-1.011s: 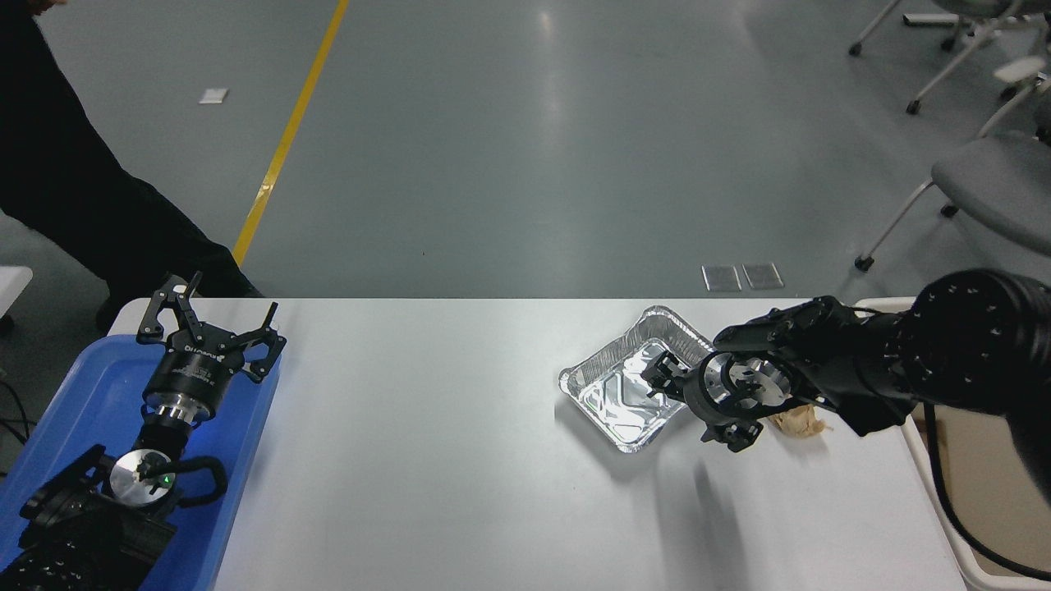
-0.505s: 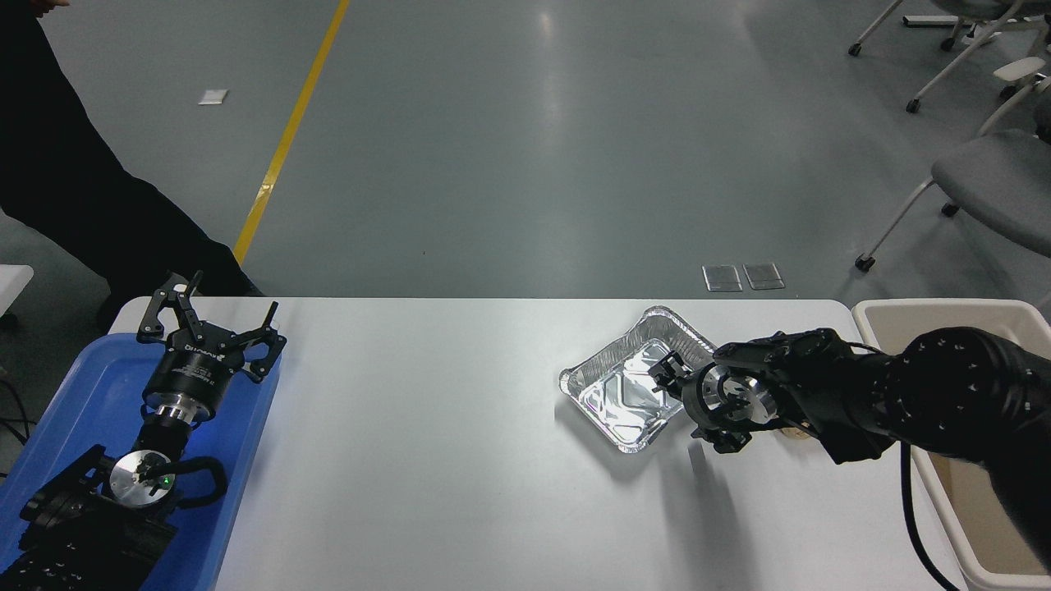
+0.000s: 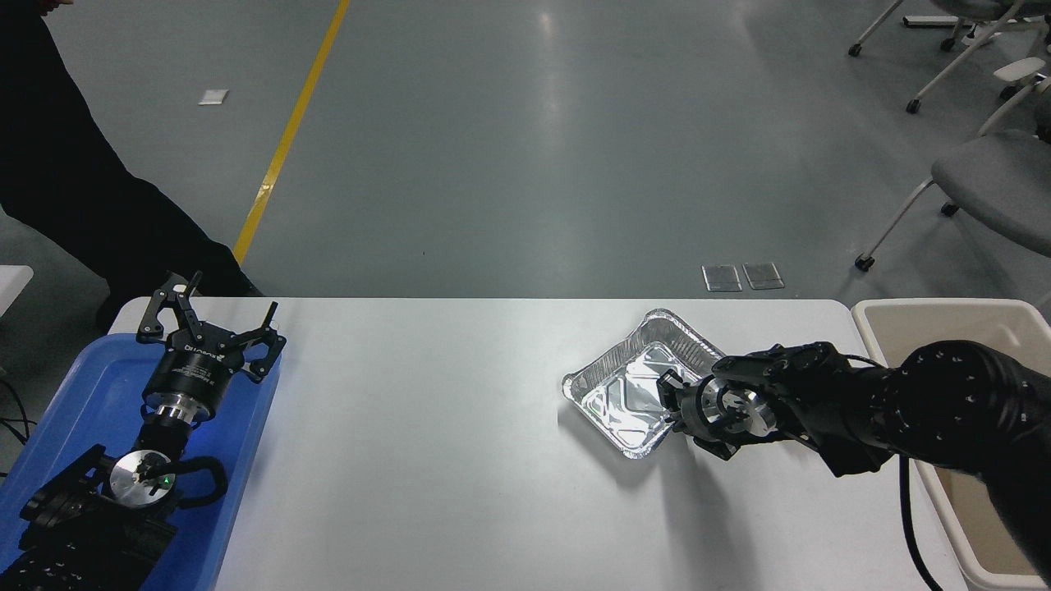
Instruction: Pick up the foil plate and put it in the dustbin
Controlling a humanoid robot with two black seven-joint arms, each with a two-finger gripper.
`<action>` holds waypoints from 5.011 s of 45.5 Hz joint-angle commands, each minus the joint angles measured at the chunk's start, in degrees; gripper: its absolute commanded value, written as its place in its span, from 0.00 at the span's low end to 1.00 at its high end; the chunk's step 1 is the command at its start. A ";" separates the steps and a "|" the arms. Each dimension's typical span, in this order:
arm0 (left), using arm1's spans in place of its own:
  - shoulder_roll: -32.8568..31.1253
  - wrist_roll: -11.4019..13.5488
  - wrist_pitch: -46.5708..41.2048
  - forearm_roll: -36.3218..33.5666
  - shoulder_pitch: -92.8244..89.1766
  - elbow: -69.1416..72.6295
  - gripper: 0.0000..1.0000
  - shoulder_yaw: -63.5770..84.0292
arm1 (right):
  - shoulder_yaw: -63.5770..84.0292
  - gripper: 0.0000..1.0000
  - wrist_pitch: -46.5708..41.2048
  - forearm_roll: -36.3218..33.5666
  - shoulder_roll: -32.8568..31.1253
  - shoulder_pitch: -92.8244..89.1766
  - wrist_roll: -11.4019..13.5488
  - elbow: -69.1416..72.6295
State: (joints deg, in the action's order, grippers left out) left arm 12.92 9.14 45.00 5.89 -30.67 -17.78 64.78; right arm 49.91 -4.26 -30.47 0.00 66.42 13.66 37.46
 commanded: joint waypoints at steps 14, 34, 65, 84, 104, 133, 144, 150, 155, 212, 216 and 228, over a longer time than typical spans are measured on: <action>0.00 0.00 0.00 0.00 -0.09 -0.06 0.99 0.00 | 0.18 0.00 -2.24 0.06 -0.09 12.76 -0.04 16.75; 0.00 0.00 0.00 0.00 0.00 0.03 0.99 0.00 | 12.13 0.00 -27.18 7.34 -8.35 48.09 -0.04 38.91; 0.00 0.00 0.00 0.00 0.00 0.03 0.99 0.00 | 15.65 0.00 -40.74 13.59 -11.43 64.10 0.05 39.09; 0.00 0.26 0.00 0.09 0.18 0.03 0.99 0.18 | 20.83 0.00 -40.74 18.41 -24.43 60.42 0.14 37.08; 0.00 0.26 0.00 0.09 0.26 0.03 0.99 0.18 | 24.01 0.00 -39.87 27.83 -43.94 42.58 0.14 21.96; 0.00 0.26 0.00 0.09 0.18 0.03 0.99 0.26 | 5.64 0.00 -5.24 28.18 -47.03 1.89 -0.04 4.56; 0.00 0.26 0.00 0.09 0.18 0.03 0.99 0.26 | -3.76 0.00 -4.18 27.92 -41.84 -10.07 -0.04 -9.06; 0.00 0.26 0.00 0.09 0.18 0.03 0.99 0.26 | -6.84 0.00 -4.18 28.01 -39.38 -14.47 -0.04 -15.48; 0.00 0.26 0.00 0.09 0.18 0.03 0.99 0.26 | -7.02 0.00 -3.30 28.01 -37.19 -16.84 -0.21 -21.02; 0.00 0.18 0.00 0.09 0.09 0.03 0.99 0.09 | 3.77 0.98 2.68 27.92 -40.26 3.00 -0.22 0.32; 0.00 0.18 0.00 0.09 0.09 0.03 0.99 0.09 | 8.52 1.00 2.50 27.92 -39.99 9.77 -0.22 6.99; 0.00 0.18 0.00 0.09 0.09 0.03 0.99 0.09 | 18.89 1.00 -0.39 27.74 -35.78 29.28 -0.22 26.42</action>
State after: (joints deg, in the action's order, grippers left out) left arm 12.92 9.31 45.00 5.94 -30.61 -17.75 64.88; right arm 58.77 -2.26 -2.59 -39.14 79.13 13.44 47.58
